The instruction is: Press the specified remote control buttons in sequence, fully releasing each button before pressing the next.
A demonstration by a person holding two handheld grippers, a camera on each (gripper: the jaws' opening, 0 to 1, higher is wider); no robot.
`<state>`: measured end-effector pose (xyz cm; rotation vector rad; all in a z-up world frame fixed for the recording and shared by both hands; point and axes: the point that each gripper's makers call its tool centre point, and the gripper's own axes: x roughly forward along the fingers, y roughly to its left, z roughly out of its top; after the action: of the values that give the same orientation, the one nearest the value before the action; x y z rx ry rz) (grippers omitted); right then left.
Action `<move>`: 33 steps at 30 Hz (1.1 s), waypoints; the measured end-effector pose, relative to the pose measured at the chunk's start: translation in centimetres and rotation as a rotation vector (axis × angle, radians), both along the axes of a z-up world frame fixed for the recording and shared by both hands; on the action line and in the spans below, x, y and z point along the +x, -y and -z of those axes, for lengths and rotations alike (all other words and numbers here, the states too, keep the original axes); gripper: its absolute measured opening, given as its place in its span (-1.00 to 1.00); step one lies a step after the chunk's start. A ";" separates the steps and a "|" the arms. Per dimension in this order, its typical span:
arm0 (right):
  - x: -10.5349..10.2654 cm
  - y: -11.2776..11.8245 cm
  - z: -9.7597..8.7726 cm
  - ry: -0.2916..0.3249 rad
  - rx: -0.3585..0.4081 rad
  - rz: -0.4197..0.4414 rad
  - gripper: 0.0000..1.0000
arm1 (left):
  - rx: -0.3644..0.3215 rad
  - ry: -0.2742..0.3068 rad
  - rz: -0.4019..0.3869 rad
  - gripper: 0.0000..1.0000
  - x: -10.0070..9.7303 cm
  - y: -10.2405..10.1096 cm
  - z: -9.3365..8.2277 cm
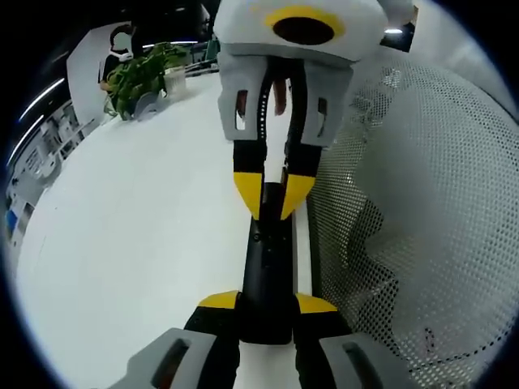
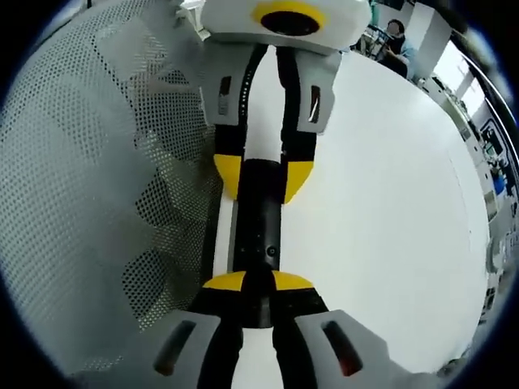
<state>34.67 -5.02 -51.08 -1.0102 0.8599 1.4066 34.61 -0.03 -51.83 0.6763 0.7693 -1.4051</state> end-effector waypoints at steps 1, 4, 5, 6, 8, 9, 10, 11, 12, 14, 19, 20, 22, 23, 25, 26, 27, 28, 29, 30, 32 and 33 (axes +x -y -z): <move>0.0 0.0 0.0 0.000 -0.002 -0.012 -0.83 | -0.001 0.000 0.000 -0.52 0.0 0.0 0.0; 0.1 0.0 0.1 -0.031 -0.004 0.025 -0.83 | -0.004 -0.002 -0.001 -0.52 0.0 0.0 0.0; 0.1 0.0 0.1 -0.029 -0.004 0.023 -0.83 | -0.003 -0.002 -0.001 -0.52 0.0 0.0 0.0; 0.1 0.0 0.1 -0.028 -0.004 0.026 -0.83 | -0.002 -0.001 0.001 -0.52 0.0 0.0 0.0; 0.0 0.1 0.0 -0.021 -0.002 0.059 -0.83 | 0.000 0.002 0.001 -0.52 0.0 0.0 0.0; 0.0 0.0 0.0 0.019 0.018 0.026 -0.83 | 0.001 0.004 0.003 -0.52 -0.1 0.0 0.0; -0.2 0.1 0.0 0.014 0.025 0.045 -0.83 | 0.002 0.007 0.005 -0.52 -0.1 0.0 0.0; -0.1 0.2 -0.1 0.014 0.031 0.056 -0.83 | 0.003 0.007 0.005 -0.52 -0.1 0.0 0.0; 0.0 0.1 -0.1 0.012 0.036 0.071 -0.83 | 0.004 0.007 0.004 -0.52 -0.1 0.0 0.0; 0.0 0.0 -0.1 0.013 0.036 0.069 -0.83 | 0.003 0.007 0.003 -0.52 -0.1 0.0 0.0; 0.2 -0.1 -0.1 -0.025 0.054 0.118 -0.84 | 0.003 0.006 0.000 -0.52 -0.1 0.0 -0.1; 0.2 -0.1 -0.1 -0.029 0.057 0.123 -0.84 | 0.004 0.006 0.000 -0.52 -0.1 0.0 -0.1; 0.1 -0.1 -0.1 -0.024 0.056 0.111 -0.84 | 0.003 0.006 -0.001 -0.52 -0.1 0.0 -0.1; 0.0 -0.2 -0.1 -0.012 0.051 0.100 -0.85 | 0.003 0.006 -0.001 -0.52 -0.1 0.0 -0.1; -0.1 -0.3 -0.1 0.010 0.041 0.073 -0.86 | 0.002 0.006 0.000 -0.52 -0.1 0.0 -0.1; -0.2 -0.3 0.0 0.016 0.038 0.065 -0.86 | 0.002 0.005 0.001 -0.52 -0.1 0.0 -0.1; -0.2 -0.3 0.0 0.019 0.038 0.060 -0.87 | 0.002 0.005 0.001 -0.52 -0.1 0.0 -0.1; -0.1 -0.3 -0.1 0.020 0.038 0.056 -0.87 | 0.002 0.004 0.001 -0.52 -0.1 0.0 -0.1; -0.1 -0.3 -0.1 0.018 0.040 0.057 -0.88 | 0.001 0.005 0.001 -0.52 -0.1 0.0 -0.1; 0.0 -0.3 0.0 0.015 0.044 0.055 -0.88 | 0.001 0.005 0.001 -0.52 -0.1 0.0 -0.1; 0.0 -0.2 0.0 0.004 0.052 0.068 -0.88 | 0.000 0.004 0.001 -0.52 -0.1 0.0 0.0; 0.1 -0.2 0.0 -0.006 0.059 0.082 -0.88 | 0.000 0.004 0.001 -0.52 -0.1 0.0 0.0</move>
<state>34.75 -4.80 -51.07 -0.9166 0.8499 1.3590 34.49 -0.02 -51.81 0.6791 0.7662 -1.4043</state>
